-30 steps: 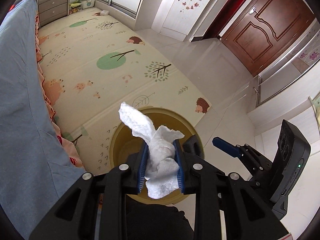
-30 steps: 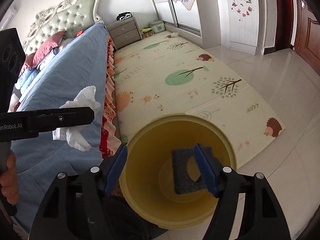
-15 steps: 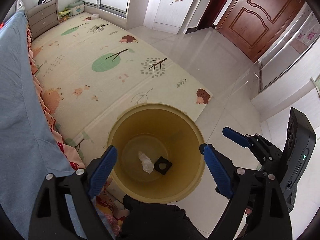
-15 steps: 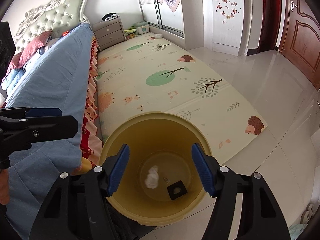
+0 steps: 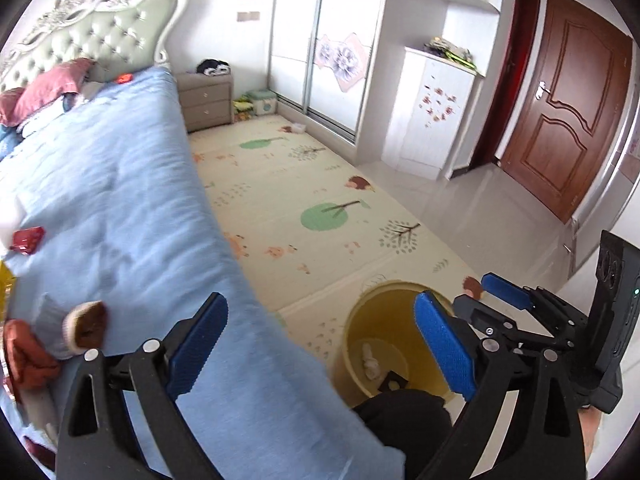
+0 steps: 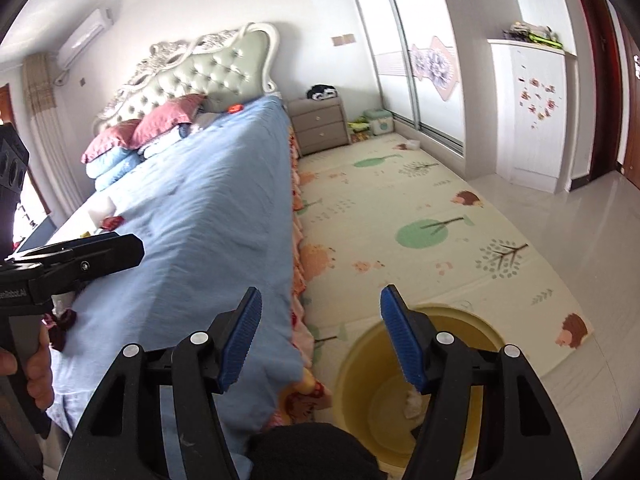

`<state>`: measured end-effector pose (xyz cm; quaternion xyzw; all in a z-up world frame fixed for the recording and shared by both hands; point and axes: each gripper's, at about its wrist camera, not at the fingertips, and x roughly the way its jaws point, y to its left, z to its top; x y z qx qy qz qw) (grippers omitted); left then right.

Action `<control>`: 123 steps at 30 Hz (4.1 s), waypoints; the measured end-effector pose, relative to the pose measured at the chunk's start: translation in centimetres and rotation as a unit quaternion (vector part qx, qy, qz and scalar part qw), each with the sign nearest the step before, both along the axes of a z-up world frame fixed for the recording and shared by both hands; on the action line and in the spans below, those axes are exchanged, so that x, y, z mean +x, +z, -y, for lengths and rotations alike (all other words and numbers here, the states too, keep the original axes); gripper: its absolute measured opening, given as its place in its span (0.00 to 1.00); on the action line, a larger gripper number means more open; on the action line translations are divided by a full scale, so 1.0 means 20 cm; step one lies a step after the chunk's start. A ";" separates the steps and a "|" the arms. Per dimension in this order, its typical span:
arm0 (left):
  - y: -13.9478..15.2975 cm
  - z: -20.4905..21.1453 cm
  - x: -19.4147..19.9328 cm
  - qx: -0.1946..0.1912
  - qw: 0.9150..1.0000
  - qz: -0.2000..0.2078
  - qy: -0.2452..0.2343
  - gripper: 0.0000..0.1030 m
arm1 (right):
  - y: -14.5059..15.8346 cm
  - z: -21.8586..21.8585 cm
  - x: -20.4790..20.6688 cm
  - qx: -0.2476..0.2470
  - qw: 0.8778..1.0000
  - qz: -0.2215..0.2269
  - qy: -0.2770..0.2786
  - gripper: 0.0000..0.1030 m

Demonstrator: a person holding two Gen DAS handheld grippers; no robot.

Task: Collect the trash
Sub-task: 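Grasp the red snack bag with the left tool while the right tool grasps the orange knit cap, then carry bag and cap to the yellow bin and release both inside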

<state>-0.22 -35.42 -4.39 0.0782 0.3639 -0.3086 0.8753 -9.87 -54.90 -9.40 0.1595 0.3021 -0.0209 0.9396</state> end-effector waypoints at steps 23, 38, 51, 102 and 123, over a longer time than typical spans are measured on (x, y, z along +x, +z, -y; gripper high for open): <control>0.10 -1.32 -0.01 -0.036 0.968 0.057 0.241 0.96 | 0.28 -1.13 0.35 -0.024 0.972 0.048 0.227 0.60; 0.00 -1.52 0.07 -0.048 0.966 0.026 0.254 0.96 | 0.22 -1.45 0.64 -0.061 0.955 -0.001 0.291 0.37; -0.04 -1.50 0.13 -0.051 0.967 0.006 0.249 0.96 | 0.20 -1.53 0.66 -0.073 0.943 -0.010 0.324 0.15; 0.10 -0.41 0.29 -0.075 0.994 -0.038 0.072 0.23 | 0.27 -0.43 0.23 0.022 0.990 0.071 0.123 0.16; -0.55 0.75 0.17 0.037 0.967 -0.217 -0.131 0.23 | -0.22 0.43 -0.21 0.039 0.996 -0.044 -0.062 0.16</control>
